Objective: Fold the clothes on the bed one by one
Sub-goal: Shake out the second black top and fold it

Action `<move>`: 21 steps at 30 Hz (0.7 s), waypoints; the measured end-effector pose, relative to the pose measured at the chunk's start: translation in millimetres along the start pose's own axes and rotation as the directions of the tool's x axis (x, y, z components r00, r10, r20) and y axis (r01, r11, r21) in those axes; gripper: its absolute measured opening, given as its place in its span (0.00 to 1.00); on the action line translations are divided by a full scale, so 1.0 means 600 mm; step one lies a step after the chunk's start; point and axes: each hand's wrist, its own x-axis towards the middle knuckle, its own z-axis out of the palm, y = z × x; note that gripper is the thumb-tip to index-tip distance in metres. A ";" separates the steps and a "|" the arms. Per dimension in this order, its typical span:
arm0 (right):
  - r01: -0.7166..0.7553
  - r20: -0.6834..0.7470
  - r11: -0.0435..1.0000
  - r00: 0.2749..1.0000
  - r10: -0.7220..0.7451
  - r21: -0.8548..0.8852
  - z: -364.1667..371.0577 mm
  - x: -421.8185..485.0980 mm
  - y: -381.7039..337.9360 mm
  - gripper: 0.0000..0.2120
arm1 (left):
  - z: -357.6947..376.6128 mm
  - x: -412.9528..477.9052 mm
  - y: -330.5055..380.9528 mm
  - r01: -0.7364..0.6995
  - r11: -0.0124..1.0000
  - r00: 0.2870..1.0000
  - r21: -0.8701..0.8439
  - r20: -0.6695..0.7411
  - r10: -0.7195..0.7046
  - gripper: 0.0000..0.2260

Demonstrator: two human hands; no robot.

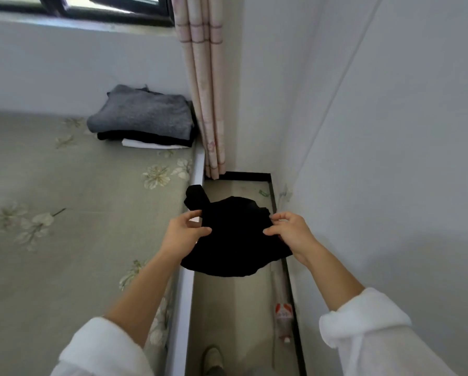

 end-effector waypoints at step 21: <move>-0.003 0.279 0.991 0.960 0.041 -0.136 0.180 0.630 -0.364 0.15 | -0.132 0.545 0.209 0.006 0.972 0.902 -0.235 -0.418 -0.107 0.14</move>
